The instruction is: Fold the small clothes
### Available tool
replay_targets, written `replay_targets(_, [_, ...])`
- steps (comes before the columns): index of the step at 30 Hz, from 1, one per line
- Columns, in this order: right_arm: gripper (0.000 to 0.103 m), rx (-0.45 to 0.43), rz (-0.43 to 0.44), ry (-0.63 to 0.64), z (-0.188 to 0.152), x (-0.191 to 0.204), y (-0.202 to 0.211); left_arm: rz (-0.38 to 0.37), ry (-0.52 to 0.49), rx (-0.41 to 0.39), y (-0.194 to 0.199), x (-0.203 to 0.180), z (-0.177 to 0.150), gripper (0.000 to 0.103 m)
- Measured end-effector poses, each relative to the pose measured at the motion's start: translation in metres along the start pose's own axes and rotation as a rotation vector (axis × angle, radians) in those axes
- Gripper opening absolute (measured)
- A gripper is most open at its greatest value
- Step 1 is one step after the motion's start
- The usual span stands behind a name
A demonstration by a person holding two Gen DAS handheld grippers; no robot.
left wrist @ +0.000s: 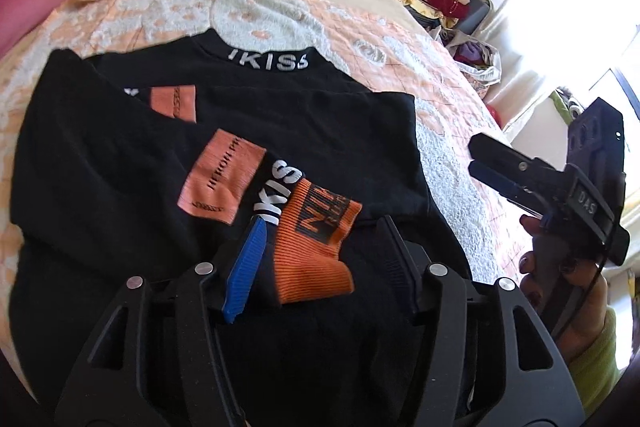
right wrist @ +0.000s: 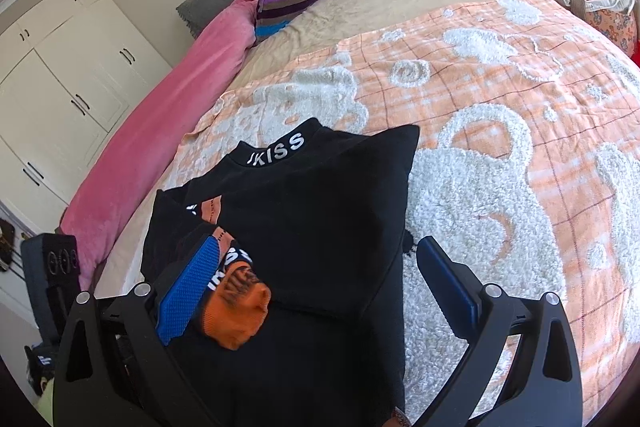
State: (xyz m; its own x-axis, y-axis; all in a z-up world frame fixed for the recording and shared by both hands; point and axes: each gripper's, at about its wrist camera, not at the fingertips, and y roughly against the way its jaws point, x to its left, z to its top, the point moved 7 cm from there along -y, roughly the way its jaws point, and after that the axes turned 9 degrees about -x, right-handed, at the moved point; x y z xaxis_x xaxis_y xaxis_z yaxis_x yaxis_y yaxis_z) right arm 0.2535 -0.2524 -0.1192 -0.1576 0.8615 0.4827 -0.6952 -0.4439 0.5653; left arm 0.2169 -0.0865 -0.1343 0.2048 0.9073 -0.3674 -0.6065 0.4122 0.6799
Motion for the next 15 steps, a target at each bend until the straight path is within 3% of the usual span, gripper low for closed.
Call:
replay_targets(3, [0.099,0.033,0.018,0.015,-0.009,0.011,-0.008,0.036,0.001,-0.013,0.009,0.012,0.006,0.049])
replay_targets(10, [0.099,0.130,0.085,0.080,-0.037,0.051,-0.040,0.254,0.017,-0.105,0.039,0.081,0.027,0.049])
replay_targets(15, [0.098,0.175,0.070,0.116,-0.052,0.059,-0.065,0.292,0.061,-0.126,0.050,0.111,0.031,0.049])
